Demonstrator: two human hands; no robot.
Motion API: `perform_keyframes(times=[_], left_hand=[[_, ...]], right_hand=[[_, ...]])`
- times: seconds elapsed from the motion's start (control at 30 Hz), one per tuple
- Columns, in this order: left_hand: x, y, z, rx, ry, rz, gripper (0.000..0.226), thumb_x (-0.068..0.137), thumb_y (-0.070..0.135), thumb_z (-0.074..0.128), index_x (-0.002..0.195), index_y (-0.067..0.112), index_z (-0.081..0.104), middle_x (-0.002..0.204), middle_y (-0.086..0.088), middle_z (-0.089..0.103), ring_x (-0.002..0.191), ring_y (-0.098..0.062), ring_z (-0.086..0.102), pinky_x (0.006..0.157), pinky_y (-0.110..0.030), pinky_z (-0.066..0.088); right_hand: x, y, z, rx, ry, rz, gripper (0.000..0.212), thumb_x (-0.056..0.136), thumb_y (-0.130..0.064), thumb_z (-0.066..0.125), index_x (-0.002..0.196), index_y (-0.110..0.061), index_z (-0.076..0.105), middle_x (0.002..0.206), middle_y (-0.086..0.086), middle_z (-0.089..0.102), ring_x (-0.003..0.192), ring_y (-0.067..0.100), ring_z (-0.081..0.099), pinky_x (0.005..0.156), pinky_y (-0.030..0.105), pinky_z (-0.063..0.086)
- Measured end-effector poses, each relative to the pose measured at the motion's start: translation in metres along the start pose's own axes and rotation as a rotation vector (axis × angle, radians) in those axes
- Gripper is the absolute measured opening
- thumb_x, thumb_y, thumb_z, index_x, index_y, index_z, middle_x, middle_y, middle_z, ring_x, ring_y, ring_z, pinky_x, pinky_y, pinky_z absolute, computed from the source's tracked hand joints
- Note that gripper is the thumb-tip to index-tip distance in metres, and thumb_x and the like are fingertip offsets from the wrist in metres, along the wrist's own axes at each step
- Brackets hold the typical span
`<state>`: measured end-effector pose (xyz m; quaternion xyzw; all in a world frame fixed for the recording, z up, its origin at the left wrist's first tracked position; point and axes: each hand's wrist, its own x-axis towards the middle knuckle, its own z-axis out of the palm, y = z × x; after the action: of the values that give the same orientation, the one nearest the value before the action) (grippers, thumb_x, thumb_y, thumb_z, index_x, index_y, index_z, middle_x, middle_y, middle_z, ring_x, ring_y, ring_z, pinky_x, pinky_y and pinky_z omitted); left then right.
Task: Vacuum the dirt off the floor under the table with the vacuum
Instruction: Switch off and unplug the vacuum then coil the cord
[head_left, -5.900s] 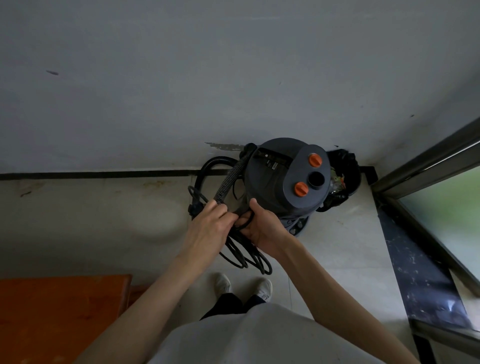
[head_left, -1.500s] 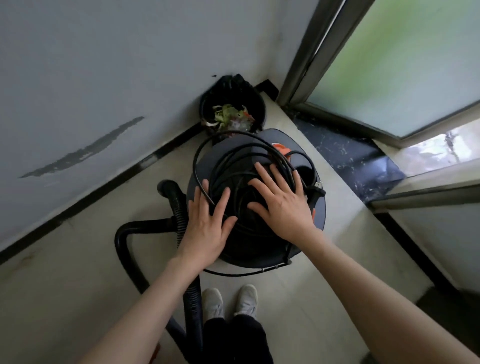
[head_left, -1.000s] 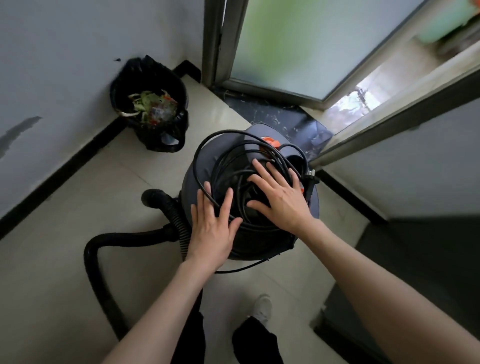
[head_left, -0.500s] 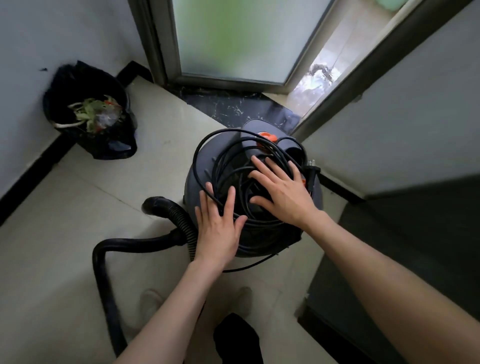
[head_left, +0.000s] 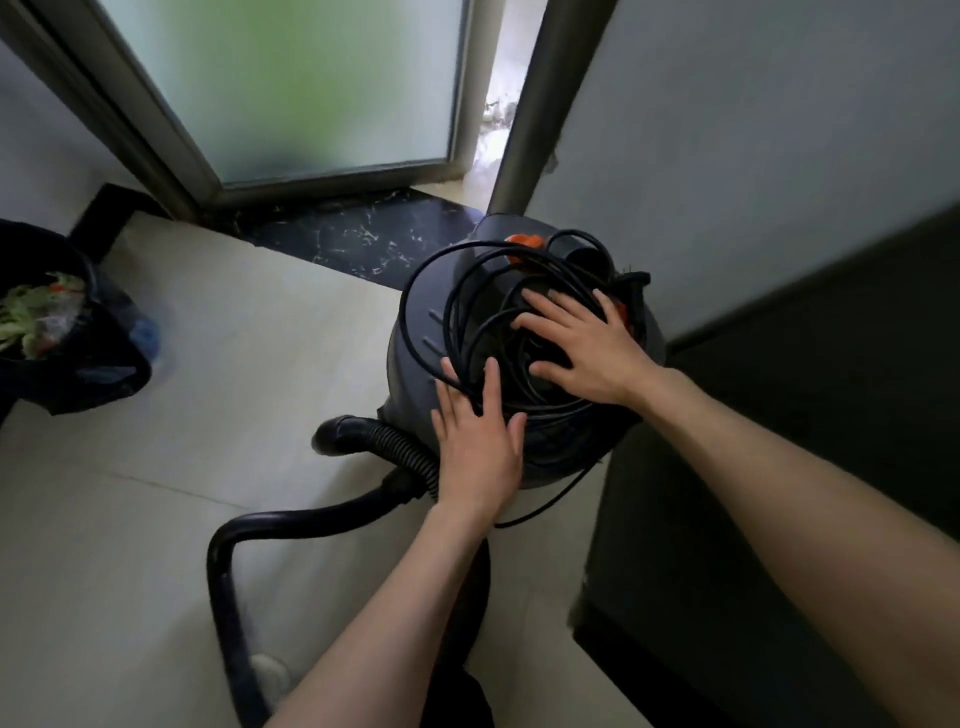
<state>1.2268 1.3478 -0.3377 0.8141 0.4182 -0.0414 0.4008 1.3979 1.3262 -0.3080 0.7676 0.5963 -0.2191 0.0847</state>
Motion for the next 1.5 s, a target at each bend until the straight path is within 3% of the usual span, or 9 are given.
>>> perform_keyframes(times=[0.2,0.37,0.57,0.67,0.77,0.87,1.0,1.2,1.5], left_hand=[[-0.005,0.040,0.044,-0.136,0.026,0.079,0.064,0.100,0.019,0.038,0.151,0.017,0.000,0.154,-0.023,-0.013,0.144,-0.031,-0.010,0.119,-0.037,0.007],[-0.010,0.063,0.066,-0.193,-0.014,0.090,0.066,0.101,0.021,0.036,0.150,0.021,-0.008,0.154,-0.015,-0.023,0.145,-0.026,-0.012,0.114,-0.025,0.009],[-0.017,0.059,0.056,-0.087,-0.112,0.116,0.069,0.098,0.041,0.036,0.146,0.035,-0.013,0.155,-0.014,-0.016,0.144,-0.027,-0.014,0.118,-0.039,0.014],[-0.035,0.046,0.036,0.115,-0.113,0.124,0.066,0.096,0.048,0.032,0.148,0.038,-0.009,0.153,-0.010,0.025,0.140,-0.027,0.027,0.101,-0.041,0.043],[-0.043,0.035,0.006,0.263,0.149,0.233,0.049,0.095,0.040,0.041,0.139,0.018,0.040,0.098,-0.005,0.067,0.082,-0.024,0.064,0.062,-0.033,0.051],[-0.017,0.023,-0.016,0.370,0.339,0.396,0.047,0.090,0.034,0.041,0.126,0.006,0.052,0.104,-0.014,0.060,0.094,-0.031,0.057,0.073,-0.039,0.049],[0.032,0.017,-0.019,0.632,0.142,0.586,0.058,0.093,0.042,0.031,0.143,0.012,0.036,0.145,-0.023,0.036,0.135,-0.043,0.030,0.105,-0.053,0.031],[0.054,-0.005,-0.003,0.747,0.040,0.616,0.059,0.098,0.051,0.010,0.148,0.021,0.022,0.154,-0.016,0.022,0.140,-0.035,0.022,0.113,-0.049,0.004],[0.071,-0.004,0.001,0.588,-0.041,0.663,0.067,0.095,0.058,0.005,0.149,0.021,0.017,0.155,-0.018,0.015,0.139,-0.042,0.021,0.111,-0.049,0.013]], right_hand=[[-0.026,0.043,0.005,0.017,0.005,0.008,0.053,0.094,-0.050,0.041,0.145,-0.040,0.028,0.159,-0.015,0.004,0.147,0.010,0.001,0.114,0.045,-0.012],[-0.043,0.066,0.013,0.001,0.034,0.038,0.076,0.077,-0.070,0.008,0.144,-0.043,0.029,0.159,-0.014,0.006,0.147,0.011,0.001,0.114,0.046,-0.013],[-0.050,0.071,0.020,-0.031,0.075,0.032,0.069,0.086,-0.066,0.011,0.148,-0.039,0.025,0.160,-0.011,0.003,0.147,0.012,-0.001,0.114,0.049,-0.014],[-0.058,0.058,0.023,0.000,0.145,0.085,0.053,0.097,-0.050,0.034,0.148,-0.036,0.026,0.160,-0.006,0.004,0.148,0.015,-0.002,0.114,0.049,-0.016],[-0.078,0.034,0.038,0.142,0.254,0.186,0.052,0.099,-0.041,0.037,0.148,-0.029,0.030,0.160,0.000,0.010,0.148,0.019,0.003,0.114,0.042,-0.018],[-0.092,0.021,0.048,0.207,0.297,0.324,0.066,0.091,-0.053,0.017,0.151,-0.024,0.020,0.160,0.006,0.008,0.148,0.023,0.004,0.113,0.036,-0.019],[-0.087,0.017,0.053,0.133,0.164,0.452,0.077,0.093,-0.064,0.018,0.149,-0.024,-0.017,0.158,0.008,-0.019,0.146,0.025,-0.016,0.111,0.040,-0.022],[-0.077,0.016,0.064,0.067,0.171,0.496,0.071,0.089,-0.064,0.003,0.142,-0.027,-0.024,0.159,0.004,-0.018,0.145,0.023,-0.020,0.112,0.044,-0.022],[-0.074,0.023,0.069,0.029,0.192,0.528,0.069,0.083,-0.064,-0.006,0.142,-0.031,-0.019,0.155,-0.001,-0.017,0.146,0.020,-0.014,0.113,0.042,-0.020]])
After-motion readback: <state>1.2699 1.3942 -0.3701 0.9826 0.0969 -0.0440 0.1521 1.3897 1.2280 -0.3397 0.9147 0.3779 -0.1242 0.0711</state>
